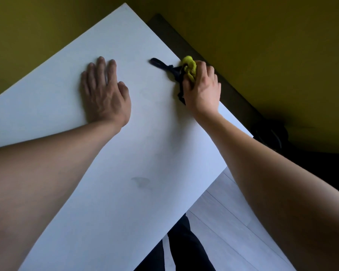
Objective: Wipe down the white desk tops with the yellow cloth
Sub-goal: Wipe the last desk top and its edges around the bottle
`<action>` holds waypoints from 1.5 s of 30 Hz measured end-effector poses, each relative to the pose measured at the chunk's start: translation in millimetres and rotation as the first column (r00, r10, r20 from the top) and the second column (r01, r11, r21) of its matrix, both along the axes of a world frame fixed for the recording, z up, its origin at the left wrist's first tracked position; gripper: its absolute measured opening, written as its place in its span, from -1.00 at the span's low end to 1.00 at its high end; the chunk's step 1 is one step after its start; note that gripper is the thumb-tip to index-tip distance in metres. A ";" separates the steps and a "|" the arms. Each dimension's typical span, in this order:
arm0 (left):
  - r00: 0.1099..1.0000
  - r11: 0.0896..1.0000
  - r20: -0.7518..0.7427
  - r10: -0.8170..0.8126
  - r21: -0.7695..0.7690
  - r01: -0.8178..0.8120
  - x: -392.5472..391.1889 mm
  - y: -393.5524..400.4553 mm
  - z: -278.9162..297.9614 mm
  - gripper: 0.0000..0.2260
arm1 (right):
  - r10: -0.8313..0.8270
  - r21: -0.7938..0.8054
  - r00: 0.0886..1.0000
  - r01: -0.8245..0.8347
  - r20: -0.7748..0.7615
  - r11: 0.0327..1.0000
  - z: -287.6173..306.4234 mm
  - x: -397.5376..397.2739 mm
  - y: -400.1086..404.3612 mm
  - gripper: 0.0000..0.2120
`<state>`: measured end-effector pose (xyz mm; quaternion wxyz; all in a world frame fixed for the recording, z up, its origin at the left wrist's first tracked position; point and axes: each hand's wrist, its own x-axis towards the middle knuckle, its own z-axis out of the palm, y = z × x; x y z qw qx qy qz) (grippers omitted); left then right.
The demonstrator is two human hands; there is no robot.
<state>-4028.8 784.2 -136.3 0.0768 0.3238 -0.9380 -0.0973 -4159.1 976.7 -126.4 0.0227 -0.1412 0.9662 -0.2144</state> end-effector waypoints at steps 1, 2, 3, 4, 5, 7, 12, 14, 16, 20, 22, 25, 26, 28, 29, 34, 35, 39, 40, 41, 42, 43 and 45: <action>1.000 1.000 -0.001 0.000 -0.002 0.000 0.3 0.1 -0.5 -0.46 | -0.007 -0.010 1.000 0.007 -0.001 1.000 0.2 3.6 9.9 -0.55; 1.000 1.000 -0.002 -0.003 -0.002 0.003 0.6 0.3 -0.4 -0.46 | -0.022 -0.014 1.000 0.022 -0.006 1.000 0.6 10.3 24.3 -0.54; 1.000 1.000 -0.001 -0.007 0.000 0.007 0.6 0.4 0.3 -0.47 | -0.038 -0.015 0.999 0.037 -0.013 0.999 1.6 18.8 42.0 -0.53; 1.000 1.000 -0.001 -0.011 0.002 0.011 0.2 0.6 1.2 -0.47 | -0.050 -0.015 0.999 0.050 -0.018 0.999 2.8 27.3 61.9 -0.52; 1.000 1.000 -0.002 -0.012 0.002 0.012 0.0 1.2 1.9 -0.47 | -0.061 -0.010 0.998 0.061 -0.017 0.998 3.9 35.4 82.6 -0.53; 1.000 1.000 0.000 -0.014 -0.004 0.014 1.0 3.0 2.5 -0.47 | -0.083 0.014 0.996 0.083 -0.008 0.996 6.6 49.4 117.4 -0.55; 0.989 0.989 0.006 -0.145 -0.032 0.145 3.1 7.6 4.4 -0.51 | -0.143 0.057 0.990 0.144 -0.021 0.988 7.2 53.5 120.4 -0.53; 0.962 0.962 0.013 -0.273 -0.017 0.273 12.3 24.0 8.9 -0.51 | -0.104 0.040 0.994 0.106 -0.032 0.994 6.3 47.1 101.1 -0.52; 0.919 0.919 0.013 -0.394 -0.011 0.394 36.2 56.1 9.9 -0.50 | -0.067 0.023 0.997 0.068 -0.040 0.997 5.4 37.9 84.3 -0.54; 0.858 0.857 -0.008 -0.514 0.040 0.514 122.2 129.8 7.6 -0.48 | -0.030 0.010 0.998 0.030 -0.050 0.999 0.9 30.1 77.4 -0.57; 0.866 0.865 0.005 -0.501 0.048 0.500 157.8 139.4 9.5 -0.47 | -0.042 0.000 0.997 0.042 -0.060 0.999 -0.6 37.6 87.4 -0.58; 0.883 0.885 0.051 -0.466 0.036 0.465 194.3 124.1 13.5 -0.46 | -0.128 0.020 0.989 0.130 -0.077 0.991 1.8 59.4 123.1 -0.55; 0.884 0.886 0.064 -0.463 0.035 0.461 202.9 118.8 14.8 -0.45 | -0.165 0.023 0.983 0.167 -0.075 0.986 1.6 67.5 139.4 -0.54; 0.884 0.887 0.074 -0.462 0.038 0.460 212.4 114.6 15.5 -0.43 | -0.265 -0.030 0.963 0.263 -0.056 0.964 1.1 84.8 169.1 -0.53; 0.886 0.889 0.073 -0.459 0.039 0.457 213.4 115.1 15.2 -0.42 | -0.331 -0.102 0.943 0.328 -0.015 0.939 0.6 92.7 176.3 -0.54; 0.902 0.904 0.067 -0.427 0.026 0.426 210.6 119.8 12.4 -0.41 | -0.646 -0.404 0.715 0.692 0.267 0.599 1.0 120.9 137.4 -0.53; 0.904 0.906 0.068 -0.422 0.020 0.422 211.8 120.2 11.8 -0.41 | -0.667 -0.404 0.696 0.709 0.265 0.579 1.6 128.7 127.7 -0.51; 0.906 0.909 0.076 -0.417 0.012 0.417 212.3 118.7 10.4 -0.41 | -0.679 -0.365 0.707 0.696 0.200 0.618 -2.4 190.3 102.2 -0.45; 0.907 0.910 0.078 -0.415 0.009 0.415 212.8 118.7 10.3 -0.41 | -0.661 -0.361 0.724 0.680 0.198 0.638 -3.6 212.8 97.9 -0.44; 0.907 0.910 0.081 -0.414 0.004 0.415 213.4 118.8 9.9 -0.41 | -0.635 -0.360 0.745 0.661 0.204 0.659 -3.8 235.2 94.3 -0.43; 0.907 0.910 0.081 -0.414 -0.002 0.415 214.1 118.5 9.5 -0.40 | -0.605 -0.360 0.765 0.640 0.220 0.679 -3.8 255.5 90.8 -0.41; 0.906 0.909 0.080 -0.415 -0.005 0.417 214.3 118.0 8.8 -0.40 | -0.576 -0.360 0.782 0.622 0.237 0.696 -4.0 271.2 88.8 -0.40; 0.905 0.908 0.079 -0.418 -0.004 0.420 213.1 117.0 7.8 -0.40 | -0.542 -0.354 0.807 0.590 0.235 0.726 -5.7 281.2 89.4 -0.35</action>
